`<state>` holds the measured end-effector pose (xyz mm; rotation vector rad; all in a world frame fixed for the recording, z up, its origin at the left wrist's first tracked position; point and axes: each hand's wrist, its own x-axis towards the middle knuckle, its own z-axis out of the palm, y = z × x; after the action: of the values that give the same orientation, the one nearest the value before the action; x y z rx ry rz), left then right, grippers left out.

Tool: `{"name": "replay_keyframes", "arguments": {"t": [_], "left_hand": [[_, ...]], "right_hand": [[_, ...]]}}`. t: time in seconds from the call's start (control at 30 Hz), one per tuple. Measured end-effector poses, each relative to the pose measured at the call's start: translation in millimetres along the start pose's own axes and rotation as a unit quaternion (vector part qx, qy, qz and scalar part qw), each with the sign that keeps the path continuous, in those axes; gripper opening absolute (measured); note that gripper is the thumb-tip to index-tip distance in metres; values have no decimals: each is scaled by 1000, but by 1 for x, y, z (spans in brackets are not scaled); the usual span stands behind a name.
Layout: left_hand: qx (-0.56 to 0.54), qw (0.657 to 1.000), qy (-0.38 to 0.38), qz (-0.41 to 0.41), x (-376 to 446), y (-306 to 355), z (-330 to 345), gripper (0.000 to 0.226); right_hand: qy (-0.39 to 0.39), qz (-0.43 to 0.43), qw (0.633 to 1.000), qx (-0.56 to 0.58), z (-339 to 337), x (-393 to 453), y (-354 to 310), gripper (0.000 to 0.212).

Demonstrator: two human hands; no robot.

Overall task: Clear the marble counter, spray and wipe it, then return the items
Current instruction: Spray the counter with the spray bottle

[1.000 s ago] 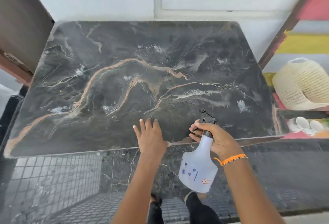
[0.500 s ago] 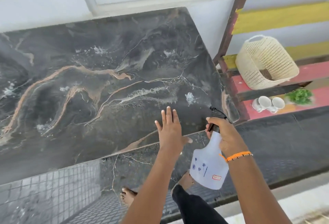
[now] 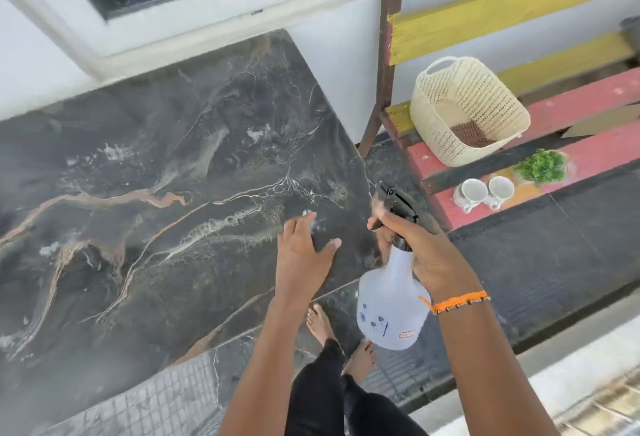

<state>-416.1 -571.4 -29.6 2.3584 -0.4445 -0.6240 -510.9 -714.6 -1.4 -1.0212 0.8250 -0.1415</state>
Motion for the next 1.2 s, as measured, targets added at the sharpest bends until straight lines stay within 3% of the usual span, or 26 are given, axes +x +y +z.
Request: {"name": "replay_keyframes", "arguments": {"t": [0.1,0.27,0.33,0.4,0.5,0.57,0.7,0.93,1.07,1.2], "left_hand": [[-68,995,-59,40,27,36,12,51],[-131,976,-143,102,63,95,36,35],[-146,970,-170,98,71,113,50,29],[-166,965,-180,91,80,129,60,27],[-159,965,-172,117,98,149,71,23],[-146,965,-170,138,116,160,77,22],[-128,970,-179,105,151,176,90,23],[-126,980,-156,10,209,209,137,25],[-156,976,-149,-32,240,233,168,30],[-145,978,-140,-62,266,244,191,31]], "right_hand": [[69,-45,995,59,-13,10,-20,35],[161,-173,970,-51,-31,33,-62,10],[226,-221,945,-78,-40,48,-73,27],[258,-248,931,-74,-47,62,-85,27],[253,-274,925,-65,-57,83,-102,20],[263,-278,919,-93,-65,105,-113,30],[270,-283,883,-261,-95,156,-130,54],[260,-202,867,-374,-177,241,-175,46],[243,-201,852,-418,-211,286,-185,13],[220,-225,843,-436,-227,339,-186,23]]}}
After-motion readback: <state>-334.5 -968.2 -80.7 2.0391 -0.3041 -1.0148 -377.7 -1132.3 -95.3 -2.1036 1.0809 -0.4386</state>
